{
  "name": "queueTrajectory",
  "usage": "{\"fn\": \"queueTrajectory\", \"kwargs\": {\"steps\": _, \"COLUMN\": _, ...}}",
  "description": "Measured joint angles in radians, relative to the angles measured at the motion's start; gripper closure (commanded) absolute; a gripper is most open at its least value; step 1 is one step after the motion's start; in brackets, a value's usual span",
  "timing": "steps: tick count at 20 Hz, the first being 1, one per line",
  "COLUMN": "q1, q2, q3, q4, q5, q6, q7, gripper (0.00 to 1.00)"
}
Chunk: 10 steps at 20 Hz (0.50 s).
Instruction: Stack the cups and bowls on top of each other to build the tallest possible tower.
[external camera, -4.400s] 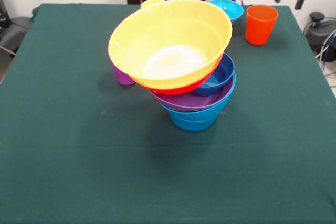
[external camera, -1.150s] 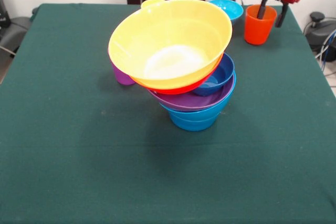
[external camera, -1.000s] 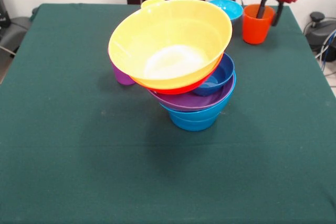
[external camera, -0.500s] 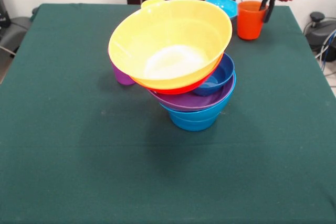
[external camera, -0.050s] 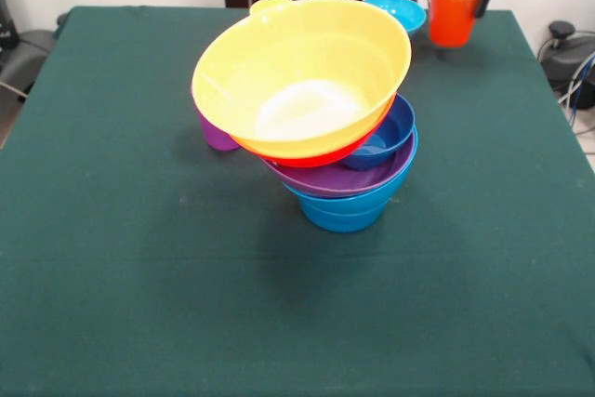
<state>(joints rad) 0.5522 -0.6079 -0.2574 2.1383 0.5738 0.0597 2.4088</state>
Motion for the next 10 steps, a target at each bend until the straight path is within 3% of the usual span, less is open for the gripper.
{"fn": "queueTrajectory", "kwargs": {"steps": 2, "q1": 0.017, "q2": -0.051, "q3": -0.031, "q4": -0.027, "q5": -0.001, "q6": 0.114, "q7": 0.000, "gripper": 1.00}}
{"fn": "queueTrajectory", "kwargs": {"steps": 10, "q1": 0.007, "q2": -0.187, "q3": -0.082, "q4": -0.109, "q5": -0.005, "q6": 0.289, "q7": 0.000, "gripper": 1.00}}
